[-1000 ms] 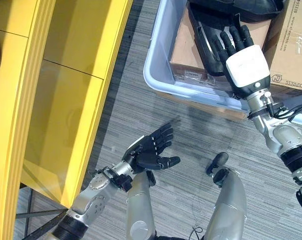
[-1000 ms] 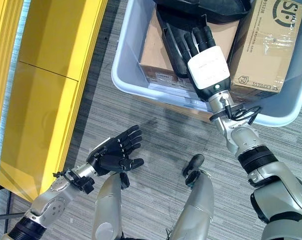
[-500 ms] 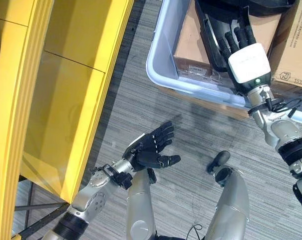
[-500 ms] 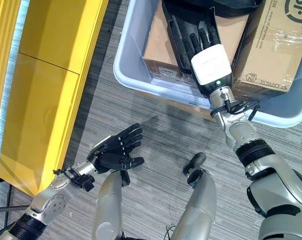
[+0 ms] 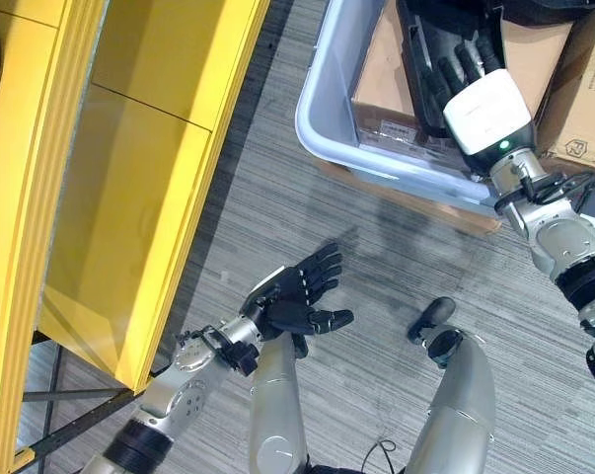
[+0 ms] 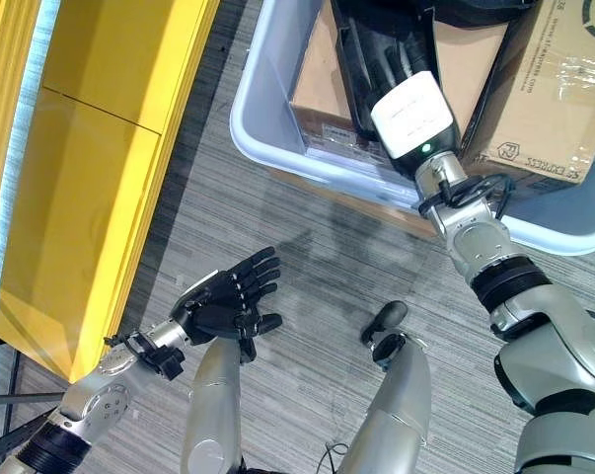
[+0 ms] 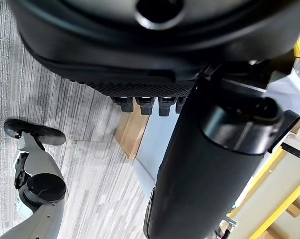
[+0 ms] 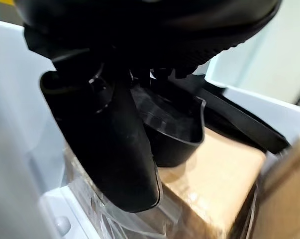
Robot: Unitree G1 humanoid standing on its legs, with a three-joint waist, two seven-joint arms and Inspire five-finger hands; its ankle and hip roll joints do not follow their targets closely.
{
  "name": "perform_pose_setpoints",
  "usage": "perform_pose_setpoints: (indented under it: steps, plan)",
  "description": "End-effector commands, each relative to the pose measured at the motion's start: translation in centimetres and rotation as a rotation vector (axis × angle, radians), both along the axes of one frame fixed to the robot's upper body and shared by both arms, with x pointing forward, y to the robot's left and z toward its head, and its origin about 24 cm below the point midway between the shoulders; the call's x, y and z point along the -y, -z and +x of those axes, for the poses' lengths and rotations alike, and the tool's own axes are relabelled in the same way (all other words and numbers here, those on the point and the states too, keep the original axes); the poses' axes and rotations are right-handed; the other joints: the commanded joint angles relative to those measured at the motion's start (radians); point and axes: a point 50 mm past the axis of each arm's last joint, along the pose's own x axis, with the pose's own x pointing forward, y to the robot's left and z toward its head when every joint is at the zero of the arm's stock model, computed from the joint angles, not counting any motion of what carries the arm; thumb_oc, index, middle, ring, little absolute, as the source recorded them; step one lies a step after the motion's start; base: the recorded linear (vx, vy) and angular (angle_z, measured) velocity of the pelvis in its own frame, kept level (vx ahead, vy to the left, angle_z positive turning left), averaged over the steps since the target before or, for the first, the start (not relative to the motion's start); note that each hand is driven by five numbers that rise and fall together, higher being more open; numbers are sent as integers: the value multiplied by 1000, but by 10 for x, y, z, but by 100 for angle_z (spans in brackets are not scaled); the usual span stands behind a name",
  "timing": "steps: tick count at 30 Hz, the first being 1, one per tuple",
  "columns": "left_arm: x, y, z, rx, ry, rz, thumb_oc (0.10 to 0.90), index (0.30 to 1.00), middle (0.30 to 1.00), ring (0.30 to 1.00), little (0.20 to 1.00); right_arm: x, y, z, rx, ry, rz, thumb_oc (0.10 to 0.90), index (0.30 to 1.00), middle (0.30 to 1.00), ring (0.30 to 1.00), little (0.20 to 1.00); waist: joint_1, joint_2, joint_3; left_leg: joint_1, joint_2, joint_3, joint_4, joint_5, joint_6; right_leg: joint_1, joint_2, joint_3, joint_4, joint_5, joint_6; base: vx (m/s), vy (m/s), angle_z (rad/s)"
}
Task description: Move parts from the plastic box to the shelf.
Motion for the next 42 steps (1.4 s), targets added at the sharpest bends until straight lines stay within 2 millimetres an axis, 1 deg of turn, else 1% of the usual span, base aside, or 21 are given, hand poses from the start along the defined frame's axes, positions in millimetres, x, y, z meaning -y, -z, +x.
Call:
perform_pose_setpoints:
  steps: [1,5,6,9,11,16,23,25,26,28,31,34,40,42]
  plan:
    - [10,-27,-4,157,98,-14,900,1000,1000,1000,1000,22,-7,2,22,121,30,900,1000,1000,1000,1000,34,59,-10,-81,41,36,99,-161,6,-22,26,42,58,-110,94,-13,-38,1]
    - [12,-27,-3,171,107,2,900,1000,1000,1000,1000,23,-5,5,-17,132,62,900,1000,1000,1000,1000,38,61,-10,-100,40,26,110,-165,7,-36,27,42,66,-112,94,-4,-21,3]
    - [13,-27,-2,169,104,-2,900,1000,1000,1000,1000,24,-2,7,-58,138,111,900,1000,1000,1000,1000,39,63,-10,-110,39,23,117,-167,8,-44,27,45,73,-115,93,0,0,0]
    - [13,-27,-1,165,94,-3,900,1000,1000,1000,1000,29,2,9,-97,175,163,900,1000,1000,1000,1000,42,66,-10,-127,39,16,127,-168,7,-58,26,47,85,-118,89,0,0,0]
    - [12,-27,0,170,98,1,900,1000,1000,1000,1000,33,5,10,-110,200,153,900,1000,1000,1000,1000,46,68,-10,-134,36,12,132,-169,8,-64,26,46,90,-119,87,0,0,0]
    - [11,-27,1,172,97,-3,900,1000,1000,1000,1000,29,3,11,-97,189,124,900,1000,1000,1000,1000,52,71,-10,-143,34,6,136,-170,9,-70,25,44,91,-117,86,-3,-5,2]
    - [12,-26,0,165,99,-5,900,1000,1000,1000,1000,19,-1,14,-103,174,38,900,1000,1000,1000,1000,57,74,-10,-148,33,3,137,-171,9,-73,18,42,91,-111,90,0,0,0]
    - [10,-25,1,164,94,-3,900,1000,1000,1000,1000,17,1,14,-118,176,-16,900,1000,1000,1000,1000,59,73,-10,-150,33,1,138,-171,9,-74,18,41,91,-112,91,0,0,0]
    - [9,-25,1,162,89,-2,900,1000,1000,1000,1000,15,0,14,-102,176,-98,900,1000,1000,1000,1000,61,71,-10,-154,33,-3,139,-170,9,-75,17,40,95,-114,91,0,0,0]
    - [8,-25,1,157,86,-2,900,1000,1000,1000,1000,12,2,14,-96,180,-202,900,1000,1000,1000,1000,64,71,-10,-156,34,-6,140,-168,9,-76,14,38,99,-114,92,0,0,0]
    - [6,-24,0,152,95,5,900,1000,1000,1000,1000,13,-3,13,-33,211,-252,900,1000,1000,1000,1000,69,70,-10,-161,35,-12,145,-167,8,-76,11,35,101,-111,93,0,0,0]
    - [4,-23,0,155,94,11,900,1000,1000,1000,1000,10,-4,13,-17,216,-293,900,1000,1000,1000,1000,73,66,-10,-163,35,-14,143,-164,7,-73,11,29,99,-110,94,0,0,0]
    - [3,-22,0,159,89,15,900,1000,1000,1000,1000,12,10,14,-98,209,-219,900,1000,1000,1000,1000,75,61,-10,-172,37,-22,149,-165,8,-75,10,27,107,-114,96,6,-10,4]
    - [2,-23,1,158,90,14,900,1000,1000,1000,1000,17,18,16,-194,224,-52,900,1000,1000,1000,1000,75,61,-10,-176,36,-22,148,-163,6,-78,11,27,107,-114,95,0,0,0]
